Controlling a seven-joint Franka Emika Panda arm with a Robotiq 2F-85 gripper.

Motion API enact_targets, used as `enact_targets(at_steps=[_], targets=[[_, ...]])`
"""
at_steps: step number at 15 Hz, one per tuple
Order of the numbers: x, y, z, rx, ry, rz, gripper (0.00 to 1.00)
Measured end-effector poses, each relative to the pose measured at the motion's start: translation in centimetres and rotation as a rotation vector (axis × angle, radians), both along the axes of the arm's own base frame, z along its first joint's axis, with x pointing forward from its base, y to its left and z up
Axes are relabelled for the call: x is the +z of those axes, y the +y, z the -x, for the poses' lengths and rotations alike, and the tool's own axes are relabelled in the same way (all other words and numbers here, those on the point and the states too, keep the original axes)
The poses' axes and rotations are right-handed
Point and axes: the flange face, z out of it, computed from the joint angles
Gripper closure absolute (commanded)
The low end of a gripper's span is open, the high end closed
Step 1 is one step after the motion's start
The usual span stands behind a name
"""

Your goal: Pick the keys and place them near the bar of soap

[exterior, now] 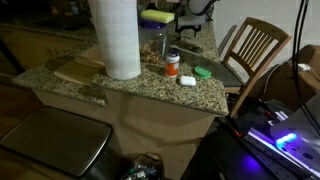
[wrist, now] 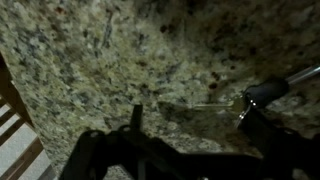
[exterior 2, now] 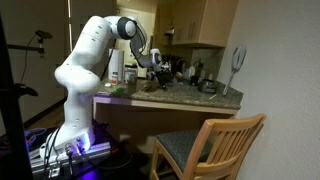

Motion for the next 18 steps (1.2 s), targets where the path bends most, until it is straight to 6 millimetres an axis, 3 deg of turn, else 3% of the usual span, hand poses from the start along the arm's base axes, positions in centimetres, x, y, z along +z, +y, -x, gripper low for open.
enact_targets(at_steps=[3, 4, 5, 15, 18], targets=[[0.1, -0.5, -0.2, -0.047, 0.003, -0.054, 0.00], [-0.1, -0.6, -0.2, -0.061, 0.008, -0.070, 0.25], [-0.1, -0.7, -0.2, -0.075, 0.011, -0.086, 0.26], [1.1, -0.4, -0.9, -0.179, 0.008, -0.242, 0.96], [1.3, -0.5, -0.9, -0.204, 0.010, -0.273, 1.00]])
